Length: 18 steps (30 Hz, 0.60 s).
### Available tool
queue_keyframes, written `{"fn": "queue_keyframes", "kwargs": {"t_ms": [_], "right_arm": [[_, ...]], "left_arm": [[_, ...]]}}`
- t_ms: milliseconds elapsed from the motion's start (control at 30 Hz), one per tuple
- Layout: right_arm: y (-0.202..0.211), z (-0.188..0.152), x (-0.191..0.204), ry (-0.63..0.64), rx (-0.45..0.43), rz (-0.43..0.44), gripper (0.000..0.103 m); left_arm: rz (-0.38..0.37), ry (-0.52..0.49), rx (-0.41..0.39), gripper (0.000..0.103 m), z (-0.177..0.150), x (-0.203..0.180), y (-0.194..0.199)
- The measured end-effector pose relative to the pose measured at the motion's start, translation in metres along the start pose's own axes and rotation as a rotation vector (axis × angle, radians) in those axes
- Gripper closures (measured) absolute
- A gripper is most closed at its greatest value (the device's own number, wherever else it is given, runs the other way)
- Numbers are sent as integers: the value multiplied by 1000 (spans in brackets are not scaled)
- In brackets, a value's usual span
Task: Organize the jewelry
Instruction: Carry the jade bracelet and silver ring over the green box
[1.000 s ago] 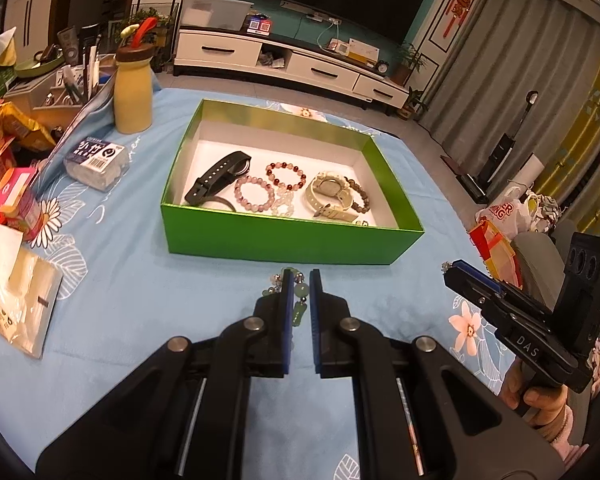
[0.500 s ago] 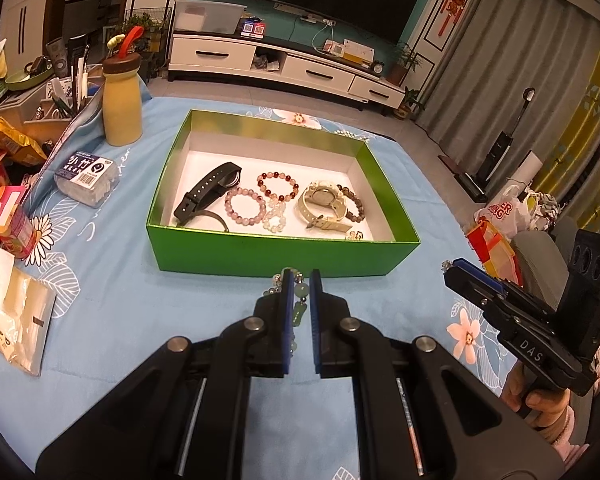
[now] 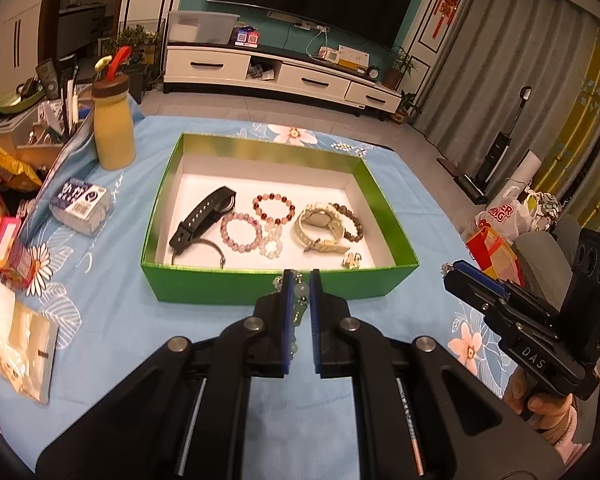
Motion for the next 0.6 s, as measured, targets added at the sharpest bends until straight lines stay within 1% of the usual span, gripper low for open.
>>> {"fn": "queue_keyframes", "kwargs": {"t_ms": [233, 433, 600], "right_arm": [[-9, 13, -2, 22, -16, -7, 82], [-28, 37, -12, 23, -33, -14, 82], [-48, 53, -28, -7, -31, -13, 82]], "left_arm": [[-6, -31, -18, 96, 18, -10, -8], [-13, -56, -39, 96, 48, -21, -22], [-9, -51, -23, 96, 72, -23, -42]]}}
Point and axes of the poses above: each gripper's, at about its wrist camera, not at the fingertips, and y roughly against the way its jaws point, x to its left, z to its top, the point moved 4 cm from there along -y, roughly the way its jaws point, and after that the axes turned 12 degrees about y, right-handed, at the moved point
